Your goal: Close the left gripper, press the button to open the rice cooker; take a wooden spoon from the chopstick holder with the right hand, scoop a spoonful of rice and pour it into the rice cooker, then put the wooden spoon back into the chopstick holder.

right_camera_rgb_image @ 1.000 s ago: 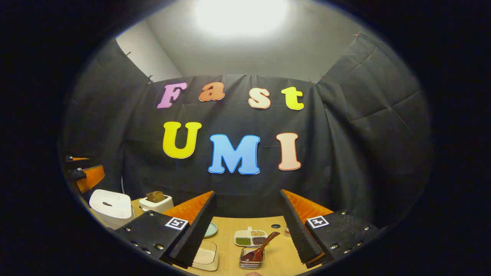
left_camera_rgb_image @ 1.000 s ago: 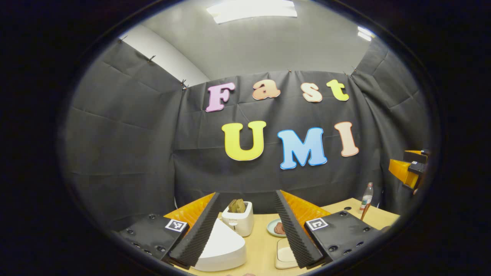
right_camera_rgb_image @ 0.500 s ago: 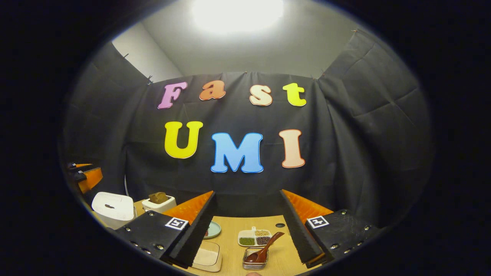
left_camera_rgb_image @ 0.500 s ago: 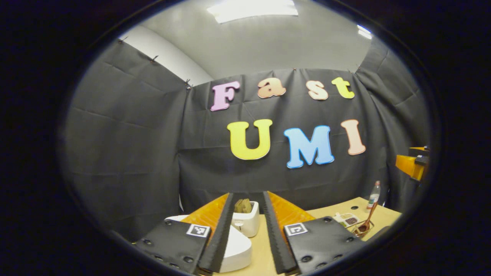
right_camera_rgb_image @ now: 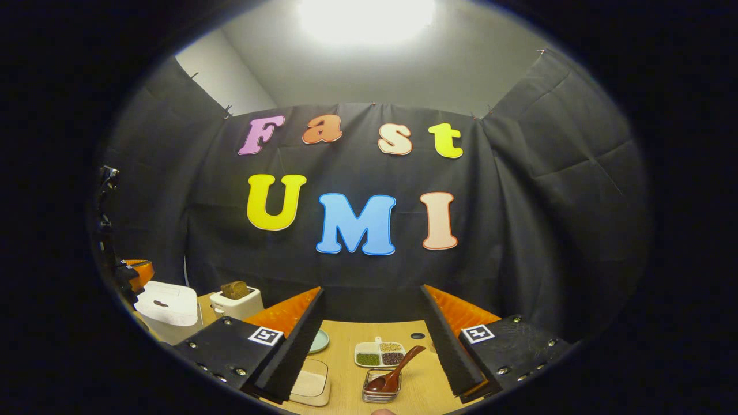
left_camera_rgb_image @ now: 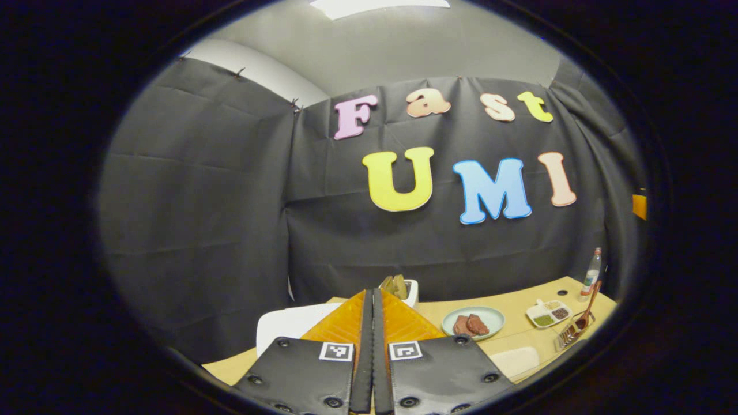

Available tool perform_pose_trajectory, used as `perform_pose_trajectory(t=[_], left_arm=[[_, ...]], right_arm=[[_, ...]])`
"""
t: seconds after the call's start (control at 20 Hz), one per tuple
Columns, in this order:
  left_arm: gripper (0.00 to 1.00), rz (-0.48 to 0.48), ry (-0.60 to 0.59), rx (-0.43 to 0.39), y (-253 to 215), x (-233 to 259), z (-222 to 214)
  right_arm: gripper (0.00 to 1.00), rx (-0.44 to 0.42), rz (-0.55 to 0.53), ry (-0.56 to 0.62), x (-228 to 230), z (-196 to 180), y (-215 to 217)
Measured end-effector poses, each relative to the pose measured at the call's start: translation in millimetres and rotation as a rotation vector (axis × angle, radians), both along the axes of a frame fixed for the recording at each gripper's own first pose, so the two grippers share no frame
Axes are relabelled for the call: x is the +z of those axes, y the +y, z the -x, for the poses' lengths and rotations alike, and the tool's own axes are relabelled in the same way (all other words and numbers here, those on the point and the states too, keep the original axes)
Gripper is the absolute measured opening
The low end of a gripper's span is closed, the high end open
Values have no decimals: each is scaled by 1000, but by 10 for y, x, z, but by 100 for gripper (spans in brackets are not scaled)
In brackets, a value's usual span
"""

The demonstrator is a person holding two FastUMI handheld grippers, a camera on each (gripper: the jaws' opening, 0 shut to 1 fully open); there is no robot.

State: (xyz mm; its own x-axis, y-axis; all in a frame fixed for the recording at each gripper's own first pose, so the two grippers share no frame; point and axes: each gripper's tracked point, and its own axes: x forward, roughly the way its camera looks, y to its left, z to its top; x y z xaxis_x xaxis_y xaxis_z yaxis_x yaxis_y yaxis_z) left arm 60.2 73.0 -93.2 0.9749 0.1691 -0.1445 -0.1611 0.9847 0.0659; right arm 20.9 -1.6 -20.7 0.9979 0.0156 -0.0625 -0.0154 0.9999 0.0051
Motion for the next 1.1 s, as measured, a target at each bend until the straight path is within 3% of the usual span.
perform_pose_trajectory(t=[0.4,0.65,0.75,1.0,1.1], left_arm=[[9,51,190,124,630,-951,-264],[9,113,287,133,646,-1351,-141],[12,122,254,140,646,-1335,-137],[9,150,300,118,624,-1396,-133],[9,105,305,110,630,-1339,-140]], right_arm=[[97,-30,31,36,-93,21,-29],[97,-32,27,57,-175,4,-22],[97,-28,26,61,-184,-12,-10],[97,-22,10,58,-212,-33,-10],[97,-18,-5,54,-207,-40,-13]])
